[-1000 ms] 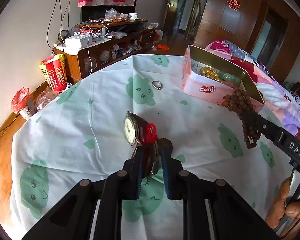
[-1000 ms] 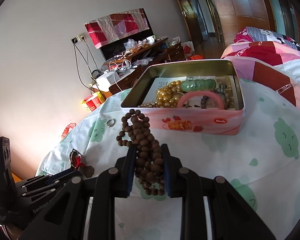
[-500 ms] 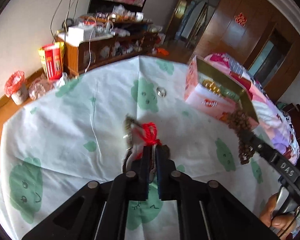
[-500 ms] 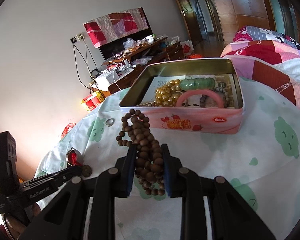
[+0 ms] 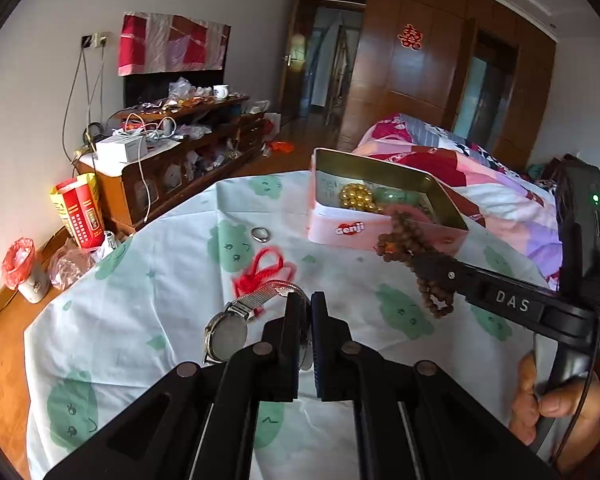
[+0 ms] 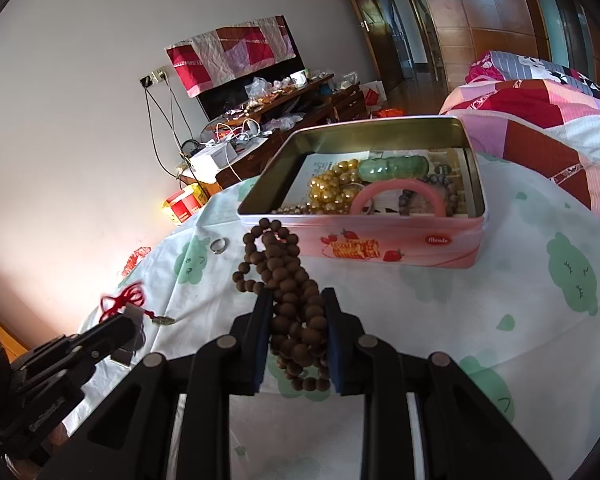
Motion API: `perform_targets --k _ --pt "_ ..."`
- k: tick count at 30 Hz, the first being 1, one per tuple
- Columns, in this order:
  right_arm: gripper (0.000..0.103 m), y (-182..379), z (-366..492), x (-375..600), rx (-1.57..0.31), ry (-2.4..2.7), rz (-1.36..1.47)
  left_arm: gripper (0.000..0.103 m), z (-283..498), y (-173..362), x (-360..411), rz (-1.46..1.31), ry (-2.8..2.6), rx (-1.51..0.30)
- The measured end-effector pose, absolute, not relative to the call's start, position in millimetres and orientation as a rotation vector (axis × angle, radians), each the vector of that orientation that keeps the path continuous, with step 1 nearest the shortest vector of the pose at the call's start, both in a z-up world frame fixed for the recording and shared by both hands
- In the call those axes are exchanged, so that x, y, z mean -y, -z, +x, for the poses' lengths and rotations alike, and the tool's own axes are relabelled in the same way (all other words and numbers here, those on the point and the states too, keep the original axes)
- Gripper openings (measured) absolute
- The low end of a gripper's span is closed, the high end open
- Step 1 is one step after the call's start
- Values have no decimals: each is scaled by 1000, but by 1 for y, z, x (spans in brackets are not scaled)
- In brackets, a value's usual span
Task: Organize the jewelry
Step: 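Carry the red knot and bead strand with both tools over the pink tin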
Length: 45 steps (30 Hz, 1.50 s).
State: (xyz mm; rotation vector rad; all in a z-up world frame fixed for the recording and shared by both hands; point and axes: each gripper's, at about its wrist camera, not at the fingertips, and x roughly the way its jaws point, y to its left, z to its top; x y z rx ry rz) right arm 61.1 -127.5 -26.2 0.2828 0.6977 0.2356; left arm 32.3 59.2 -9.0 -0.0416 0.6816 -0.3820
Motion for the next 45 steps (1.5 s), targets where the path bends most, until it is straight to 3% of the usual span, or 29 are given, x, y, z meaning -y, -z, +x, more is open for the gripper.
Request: perform_targets --k 7,13,15,17,18,21,25,28,30,31,45 --pt "28 26 62 129 -694 -233 289 6 38 22 -54 -8 411 -820" --pt "28 25 62 130 -694 -232 295 8 43 5 -60 -12 390 -774" --pt "28 26 62 130 -694 -233 292 15 58 2 -59 -15 399 -782" --pt "28 25 62 129 -697 -231 290 43 72 7 -52 5 425 -805" --pt "28 26 63 130 -698 -230 290 48 77 10 -47 37 421 -815" --pt "28 26 63 132 -699 -226 295 52 80 14 -39 105 406 -814" --pt "28 25 64 132 -698 -226 298 51 85 30 -33 168 379 -856" --pt "28 25 64 131 -693 -227 287 19 91 42 -30 190 361 -904" --pt "28 24 63 130 -691 -227 285 15 94 43 -33 166 357 -907" --pt "28 24 63 131 -689 -227 286 4 94 41 -34 157 360 -902" --pt "28 2 52 142 -572 -170 308 4 90 -47 -25 -33 524 -593"
